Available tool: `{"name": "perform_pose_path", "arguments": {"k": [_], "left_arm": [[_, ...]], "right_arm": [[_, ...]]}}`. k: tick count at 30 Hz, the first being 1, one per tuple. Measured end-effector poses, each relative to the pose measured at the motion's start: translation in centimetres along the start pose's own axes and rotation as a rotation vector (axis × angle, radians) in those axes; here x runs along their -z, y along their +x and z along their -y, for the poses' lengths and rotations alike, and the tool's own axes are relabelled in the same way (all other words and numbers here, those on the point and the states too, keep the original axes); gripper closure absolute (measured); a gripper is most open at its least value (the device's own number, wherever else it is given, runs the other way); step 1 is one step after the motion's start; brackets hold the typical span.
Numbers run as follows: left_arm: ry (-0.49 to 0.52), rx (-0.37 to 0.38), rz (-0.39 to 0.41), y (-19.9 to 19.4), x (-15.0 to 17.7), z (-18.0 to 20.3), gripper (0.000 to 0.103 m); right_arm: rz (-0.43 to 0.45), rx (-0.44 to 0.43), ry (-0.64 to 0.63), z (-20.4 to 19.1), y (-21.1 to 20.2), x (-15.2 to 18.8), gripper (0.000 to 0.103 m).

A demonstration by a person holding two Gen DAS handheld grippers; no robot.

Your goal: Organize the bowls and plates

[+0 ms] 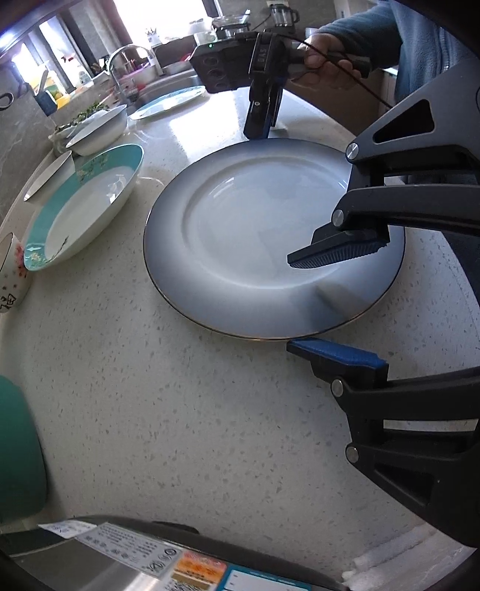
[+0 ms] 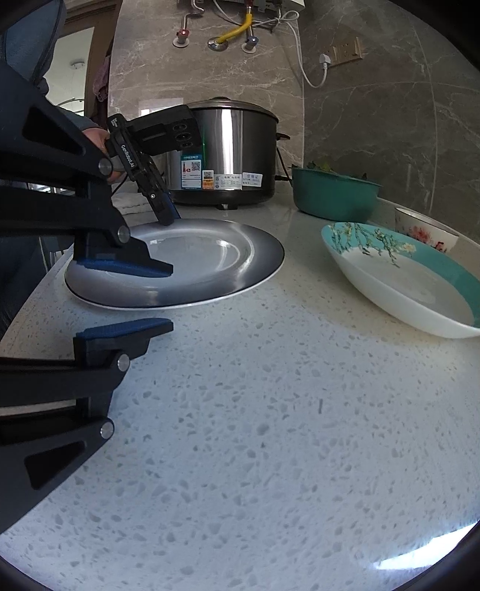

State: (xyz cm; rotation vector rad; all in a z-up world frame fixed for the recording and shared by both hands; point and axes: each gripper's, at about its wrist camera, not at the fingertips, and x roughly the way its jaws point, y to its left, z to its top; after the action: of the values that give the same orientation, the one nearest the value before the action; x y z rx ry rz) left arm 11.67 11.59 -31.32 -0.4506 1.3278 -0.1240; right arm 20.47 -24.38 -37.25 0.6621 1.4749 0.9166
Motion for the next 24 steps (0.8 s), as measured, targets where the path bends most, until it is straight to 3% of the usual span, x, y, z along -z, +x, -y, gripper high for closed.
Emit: {"name": "perform_pose_path", "arguments": {"k": [9,13,15,20,24], "left_arm": [[-0.024,0.080,0.001,-1.1,-0.2,-2.4,0.067],[0.020,0.039,0.019,-1.2,-0.2,-1.7,0.067],[0.042,0.008,0.021,-1.2,-0.2,-1.4,0.067],[0.092,-0.040,0.010,-1.0,-0.8,-0.7,0.080],[0.097,-0.023,0.007,-0.9,-0.6,-1.1,0.081]], "right_arm": [[-0.004,-0.018,-0.008,-0.4,1.0,-0.2,0.077],[0.007,0.006,-0.023,-0.7,1.0,-0.1,0.080],[-0.003,0.057,-0.043,-1.1,1.2,-0.1,0.091],[-0.004,0.123,-0.071,-2.0,1.3,-0.3,0.090],[0.013,0.146,-0.056,-2.1,1.3,-0.3,0.089]]}}
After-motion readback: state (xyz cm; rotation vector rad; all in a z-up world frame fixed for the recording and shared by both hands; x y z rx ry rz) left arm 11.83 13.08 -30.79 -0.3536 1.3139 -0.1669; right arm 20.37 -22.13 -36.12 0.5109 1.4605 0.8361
